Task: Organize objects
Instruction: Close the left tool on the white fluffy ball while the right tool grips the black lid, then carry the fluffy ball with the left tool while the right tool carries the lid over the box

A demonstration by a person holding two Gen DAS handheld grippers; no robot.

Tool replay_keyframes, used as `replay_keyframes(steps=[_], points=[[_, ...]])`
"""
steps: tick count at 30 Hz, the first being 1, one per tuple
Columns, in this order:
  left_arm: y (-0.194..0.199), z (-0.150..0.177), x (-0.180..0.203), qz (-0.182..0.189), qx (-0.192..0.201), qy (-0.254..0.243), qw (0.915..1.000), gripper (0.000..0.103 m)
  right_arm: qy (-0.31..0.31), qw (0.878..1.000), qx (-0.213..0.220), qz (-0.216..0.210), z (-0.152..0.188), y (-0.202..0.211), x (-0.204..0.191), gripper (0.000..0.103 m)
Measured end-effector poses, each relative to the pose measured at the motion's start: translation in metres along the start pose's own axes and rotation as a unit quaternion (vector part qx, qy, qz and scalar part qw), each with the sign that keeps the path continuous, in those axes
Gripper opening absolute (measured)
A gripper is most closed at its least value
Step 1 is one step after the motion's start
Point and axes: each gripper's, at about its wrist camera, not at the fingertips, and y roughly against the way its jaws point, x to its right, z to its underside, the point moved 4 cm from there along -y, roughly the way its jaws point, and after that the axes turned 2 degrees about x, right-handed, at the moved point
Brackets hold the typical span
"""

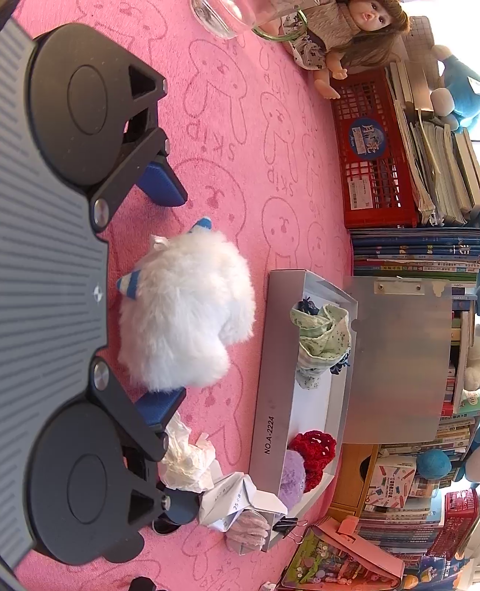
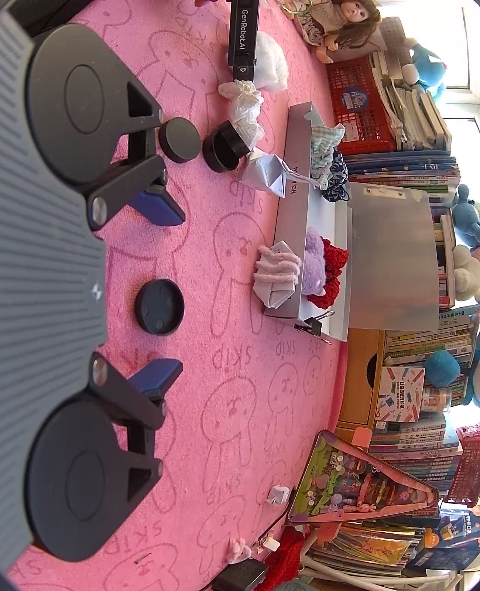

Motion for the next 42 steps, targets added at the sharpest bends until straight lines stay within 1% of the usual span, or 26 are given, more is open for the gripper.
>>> replay_keyframes(steps=[5,7,10,13,16,21,23,25,26,27,29,30,31,37,42], points=[[-0.001,0.000,-0.001,-0.005,-0.001,0.002,1.0000,0.103,0.002,1.000,0.008,-0.003,0.002,0.003,-0.004,0.070],[-0.001,0.000,0.000,-0.008,-0.001,0.003,1.0000,0.103,0.001,1.000,0.011,-0.006,0.002,0.004,-0.004,0.065],[-0.001,0.001,0.000,-0.011,-0.002,0.004,0.9999,0.103,-0.005,1.000,0.015,-0.004,0.003,0.005,-0.003,0.061],[-0.001,0.001,0.000,-0.015,-0.002,0.007,0.9999,0.103,-0.011,1.000,0.018,0.001,0.003,0.006,0.000,0.055],[-0.002,0.000,0.000,-0.020,-0.003,0.009,0.9998,0.103,-0.013,1.000,0.019,0.004,0.003,0.006,0.001,0.053],[-0.002,0.000,0.000,-0.022,-0.005,0.010,0.9997,0.103,-0.011,1.000,0.022,0.008,0.004,0.007,-0.001,0.051],[-0.002,0.000,0.000,-0.022,-0.006,0.010,0.9997,0.103,-0.013,1.000,0.022,0.009,0.003,0.007,-0.001,0.049],[-0.001,-0.001,-0.001,-0.023,-0.004,0.019,0.9995,0.103,-0.013,1.000,0.021,0.011,0.003,0.007,-0.001,0.043],[0.000,-0.001,-0.002,-0.023,0.000,0.022,0.9995,0.102,-0.013,1.000,0.021,0.012,0.002,0.006,-0.001,0.041],[0.001,-0.002,-0.001,-0.019,0.006,0.021,0.9996,0.100,-0.014,1.000,0.020,0.013,0.001,0.006,0.000,0.036],[0.005,-0.004,0.000,-0.008,0.019,0.014,0.9997,0.087,-0.016,1.000,0.020,0.012,0.000,0.006,0.000,0.037],[0.006,-0.005,0.002,-0.004,0.022,0.013,0.9997,0.085,-0.017,1.000,0.021,0.011,0.000,0.006,0.000,0.036],[0.006,-0.005,0.003,0.000,0.023,0.012,0.9997,0.080,-0.017,1.000,0.021,0.011,-0.001,0.007,0.000,0.036],[0.013,-0.008,0.003,0.006,0.032,0.011,0.9994,0.078,-0.014,0.999,0.033,0.010,-0.007,0.011,-0.001,0.036],[0.023,-0.014,-0.001,0.004,0.044,0.012,0.9989,0.078,-0.018,0.999,0.039,0.008,-0.013,0.011,0.001,0.036]])
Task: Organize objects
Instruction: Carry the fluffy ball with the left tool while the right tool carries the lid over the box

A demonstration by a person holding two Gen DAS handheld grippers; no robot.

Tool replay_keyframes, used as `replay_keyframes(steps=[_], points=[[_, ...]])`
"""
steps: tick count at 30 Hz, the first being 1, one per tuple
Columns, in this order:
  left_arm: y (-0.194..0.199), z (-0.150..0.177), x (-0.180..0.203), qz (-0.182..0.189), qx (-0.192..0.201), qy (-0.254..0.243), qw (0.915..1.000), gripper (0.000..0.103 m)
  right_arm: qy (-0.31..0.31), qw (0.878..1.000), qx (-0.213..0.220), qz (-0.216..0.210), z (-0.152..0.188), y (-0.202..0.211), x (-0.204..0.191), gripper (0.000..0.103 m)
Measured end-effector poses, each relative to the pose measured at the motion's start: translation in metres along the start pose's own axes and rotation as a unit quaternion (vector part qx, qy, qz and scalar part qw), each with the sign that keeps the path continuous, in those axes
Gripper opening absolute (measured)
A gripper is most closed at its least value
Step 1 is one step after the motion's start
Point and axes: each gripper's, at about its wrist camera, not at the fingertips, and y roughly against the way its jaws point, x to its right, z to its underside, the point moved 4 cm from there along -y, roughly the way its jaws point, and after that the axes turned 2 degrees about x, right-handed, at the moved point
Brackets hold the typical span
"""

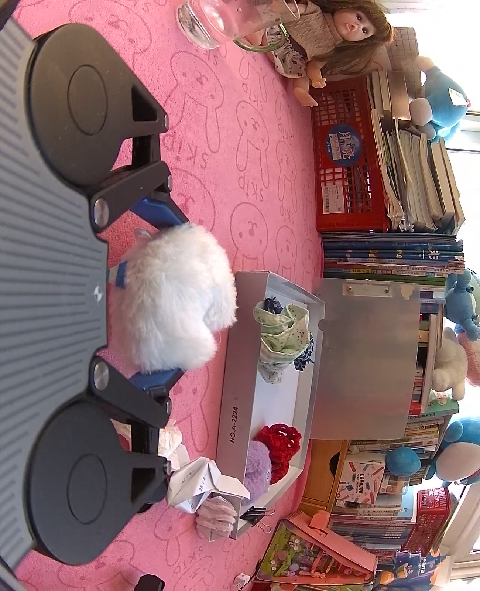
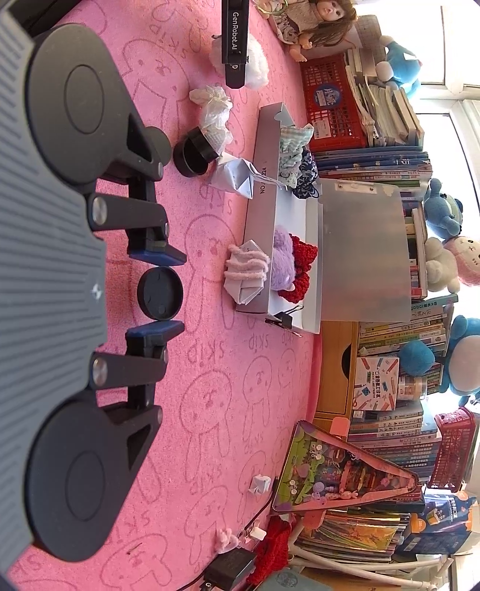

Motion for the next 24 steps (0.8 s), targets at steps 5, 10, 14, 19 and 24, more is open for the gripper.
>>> replay_keyframes(steps=[5,10,14,19,24], points=[[0.005,-0.007,-0.004,-0.003,0.002,0.004,1.0000,0.078,0.002,1.000,-0.001,-0.006,-0.007,-0.001,-0.002,0.036],[0.011,-0.015,-0.004,0.002,0.007,0.007,0.9999,0.078,0.001,1.000,0.002,-0.009,-0.015,-0.002,-0.004,0.036],[0.014,-0.027,-0.002,0.004,0.017,0.003,0.9998,0.078,-0.003,1.000,0.004,-0.011,-0.026,-0.004,-0.002,0.036],[0.008,-0.050,-0.001,0.015,0.020,0.009,0.9996,0.078,-0.020,1.000,0.005,-0.013,-0.048,-0.014,0.006,0.036],[-0.004,-0.079,0.001,0.020,0.026,0.013,0.9994,0.078,-0.053,0.998,0.002,-0.023,-0.076,-0.030,0.020,0.036]])
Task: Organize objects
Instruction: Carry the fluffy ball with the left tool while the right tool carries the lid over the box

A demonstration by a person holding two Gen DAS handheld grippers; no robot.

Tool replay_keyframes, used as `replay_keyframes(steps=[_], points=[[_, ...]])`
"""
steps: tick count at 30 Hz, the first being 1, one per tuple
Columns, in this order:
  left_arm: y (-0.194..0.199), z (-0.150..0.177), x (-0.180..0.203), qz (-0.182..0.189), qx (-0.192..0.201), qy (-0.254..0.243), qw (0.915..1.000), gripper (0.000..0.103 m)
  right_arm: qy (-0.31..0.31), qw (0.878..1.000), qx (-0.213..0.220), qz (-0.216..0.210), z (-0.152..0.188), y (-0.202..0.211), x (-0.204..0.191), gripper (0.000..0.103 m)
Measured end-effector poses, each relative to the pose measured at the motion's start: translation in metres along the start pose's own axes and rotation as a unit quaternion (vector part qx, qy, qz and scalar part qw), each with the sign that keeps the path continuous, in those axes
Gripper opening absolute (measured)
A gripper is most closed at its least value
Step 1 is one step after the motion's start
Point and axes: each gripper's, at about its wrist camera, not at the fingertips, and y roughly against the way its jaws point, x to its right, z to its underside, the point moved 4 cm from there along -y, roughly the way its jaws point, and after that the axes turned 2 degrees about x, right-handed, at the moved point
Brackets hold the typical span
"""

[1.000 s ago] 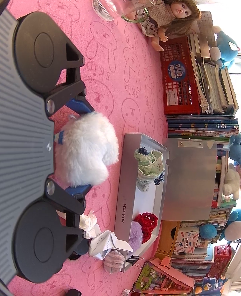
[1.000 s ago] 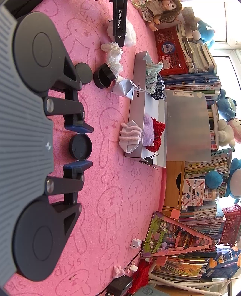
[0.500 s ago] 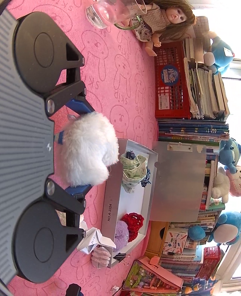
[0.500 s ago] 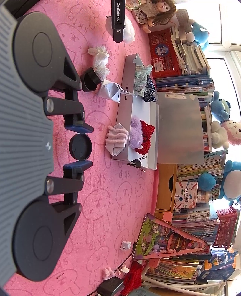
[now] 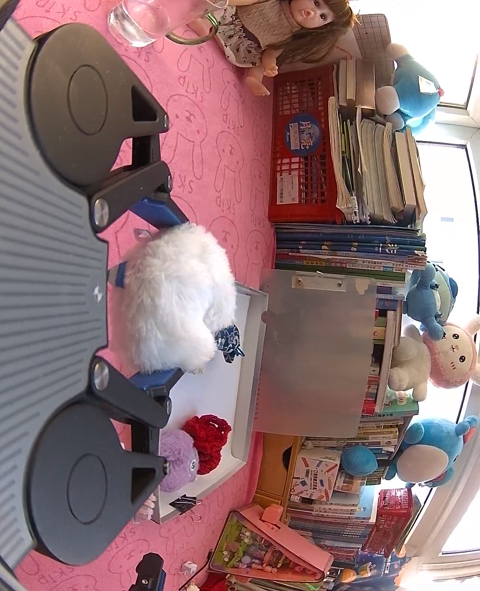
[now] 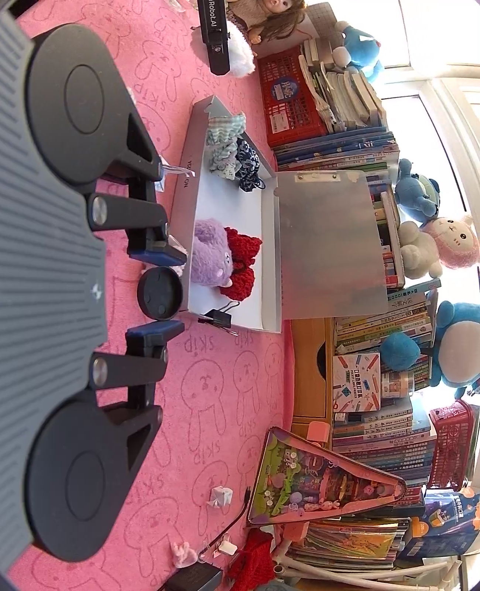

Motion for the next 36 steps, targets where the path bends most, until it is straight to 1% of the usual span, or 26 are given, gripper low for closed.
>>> replay_keyframes(steps=[5,10,17,20,24,30,36], points=[[-0.019,-0.025,0.002,0.004,0.004,0.002,1.0000,0.078,-0.020,1.000,-0.005,-0.016,-0.026,-0.018,0.009,0.036],[-0.046,-0.046,0.003,0.017,-0.009,0.013,0.9997,0.078,-0.034,0.999,-0.015,-0.027,-0.051,-0.040,0.016,0.036],[-0.090,-0.070,0.010,0.046,-0.022,0.021,0.9985,0.078,-0.068,0.996,-0.043,-0.038,-0.082,-0.086,0.024,0.036],[-0.111,-0.074,0.015,0.049,-0.034,0.015,0.9981,0.078,-0.077,0.994,-0.062,-0.037,-0.086,-0.109,0.023,0.036],[-0.140,-0.075,0.018,0.046,-0.053,0.011,0.9975,0.078,-0.078,0.993,-0.083,-0.024,-0.085,-0.137,0.020,0.036],[-0.168,-0.072,0.023,0.039,-0.063,-0.009,0.9972,0.078,-0.080,0.992,-0.099,-0.005,-0.083,-0.170,0.017,0.036],[-0.190,-0.059,0.024,0.037,-0.087,-0.015,0.9954,0.078,-0.079,0.991,-0.110,0.003,-0.078,-0.192,0.015,0.037]])
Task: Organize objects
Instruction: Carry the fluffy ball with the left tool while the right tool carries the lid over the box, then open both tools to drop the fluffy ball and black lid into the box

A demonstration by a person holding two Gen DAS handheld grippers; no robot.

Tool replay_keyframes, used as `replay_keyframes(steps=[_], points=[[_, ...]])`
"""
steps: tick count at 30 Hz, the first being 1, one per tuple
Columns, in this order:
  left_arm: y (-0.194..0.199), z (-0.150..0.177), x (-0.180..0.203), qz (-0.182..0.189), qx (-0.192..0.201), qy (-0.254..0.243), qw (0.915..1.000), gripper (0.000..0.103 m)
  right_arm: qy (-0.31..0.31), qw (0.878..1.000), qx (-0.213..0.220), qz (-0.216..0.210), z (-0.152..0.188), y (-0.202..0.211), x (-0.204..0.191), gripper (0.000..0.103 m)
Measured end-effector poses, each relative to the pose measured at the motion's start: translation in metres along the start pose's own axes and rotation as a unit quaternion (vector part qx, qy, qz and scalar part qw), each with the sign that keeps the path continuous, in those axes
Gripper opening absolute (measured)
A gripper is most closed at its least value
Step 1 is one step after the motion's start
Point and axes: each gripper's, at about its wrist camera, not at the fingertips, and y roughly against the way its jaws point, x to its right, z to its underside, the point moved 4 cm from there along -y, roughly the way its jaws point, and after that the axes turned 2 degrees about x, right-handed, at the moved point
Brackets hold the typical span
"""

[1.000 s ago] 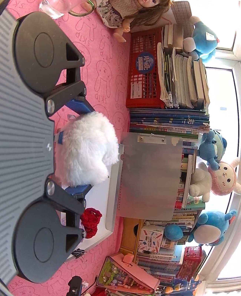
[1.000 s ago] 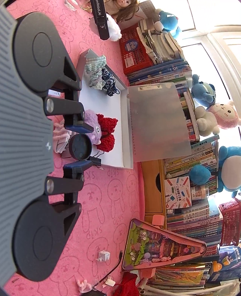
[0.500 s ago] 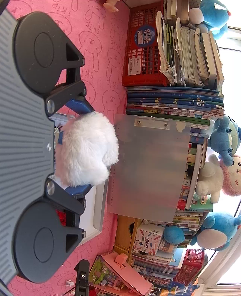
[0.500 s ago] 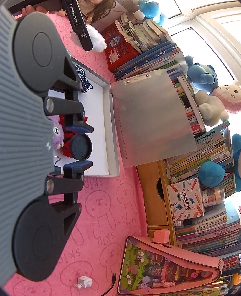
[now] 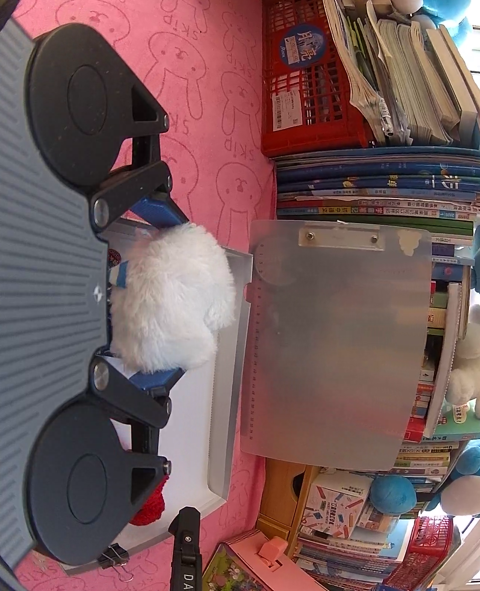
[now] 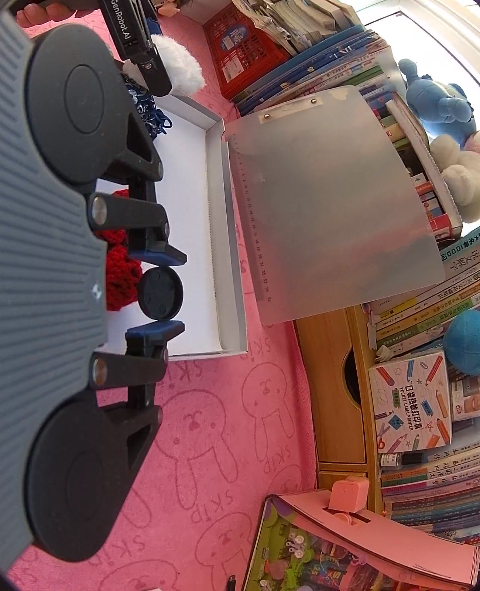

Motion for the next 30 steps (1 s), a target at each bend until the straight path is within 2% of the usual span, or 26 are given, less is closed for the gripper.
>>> replay_keyframes(steps=[5,14,16,17,21,30], points=[[-0.012,0.007,-0.002,0.004,-0.016,0.003,0.9999,0.078,0.006,1.000,-0.010,0.005,0.005,-0.012,-0.002,0.037],[-0.011,0.009,-0.003,0.009,-0.013,-0.004,0.9999,0.079,0.002,1.000,-0.015,-0.001,0.009,-0.016,0.000,0.041],[-0.008,0.008,-0.003,0.009,-0.013,-0.001,0.9999,0.081,0.000,1.000,-0.012,-0.006,0.008,-0.013,0.000,0.056],[-0.006,0.008,-0.004,0.013,-0.014,0.005,0.9998,0.085,-0.002,1.000,-0.011,-0.009,0.008,-0.011,0.000,0.058],[0.009,0.005,-0.005,0.024,-0.002,0.023,0.9994,0.087,0.000,1.000,0.001,-0.012,0.006,0.001,-0.002,0.061],[0.058,-0.001,0.003,0.039,0.036,0.016,0.9985,0.092,0.040,0.998,0.044,-0.017,0.010,0.043,-0.009,0.072]])
